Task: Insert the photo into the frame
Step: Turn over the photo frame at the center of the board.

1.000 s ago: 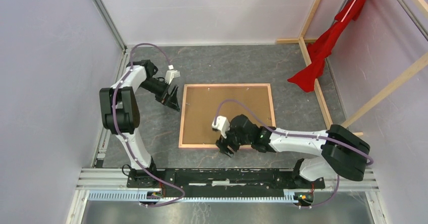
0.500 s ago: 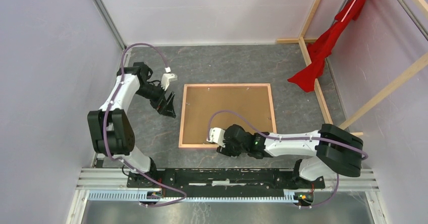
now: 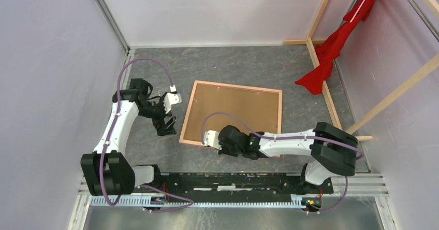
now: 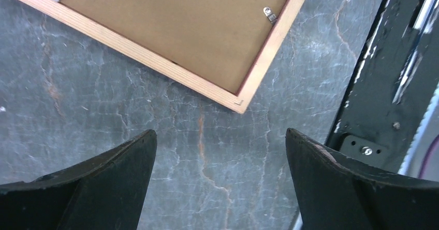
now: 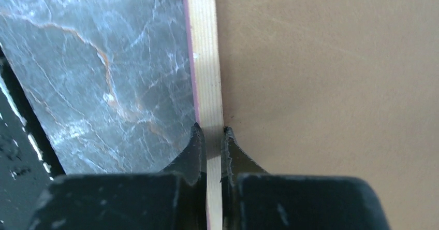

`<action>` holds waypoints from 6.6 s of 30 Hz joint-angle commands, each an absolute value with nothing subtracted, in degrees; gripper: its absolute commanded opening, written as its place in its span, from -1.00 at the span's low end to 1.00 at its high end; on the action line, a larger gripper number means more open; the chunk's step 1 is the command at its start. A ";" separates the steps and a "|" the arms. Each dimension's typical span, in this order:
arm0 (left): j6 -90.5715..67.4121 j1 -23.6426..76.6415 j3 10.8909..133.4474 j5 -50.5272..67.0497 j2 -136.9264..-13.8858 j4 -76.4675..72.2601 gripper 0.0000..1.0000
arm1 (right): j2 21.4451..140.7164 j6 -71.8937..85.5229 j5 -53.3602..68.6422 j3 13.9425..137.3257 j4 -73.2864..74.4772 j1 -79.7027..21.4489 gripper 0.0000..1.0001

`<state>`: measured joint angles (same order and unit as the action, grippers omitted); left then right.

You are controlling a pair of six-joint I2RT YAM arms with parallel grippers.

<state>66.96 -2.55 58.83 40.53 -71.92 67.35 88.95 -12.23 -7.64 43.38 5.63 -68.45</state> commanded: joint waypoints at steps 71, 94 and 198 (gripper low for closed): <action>96.52 5.46 53.09 37.75 -55.05 37.41 -0.96 | 79.94 -21.28 -13.26 72.81 29.04 -63.53 0.55; 92.51 5.49 54.89 37.91 -55.72 37.54 -0.96 | 84.56 -28.55 -27.93 69.59 17.62 -69.15 0.22; 6.46 -11.75 46.19 20.42 -71.00 4.51 1.00 | 70.57 17.01 -22.21 30.44 -12.38 -19.21 0.96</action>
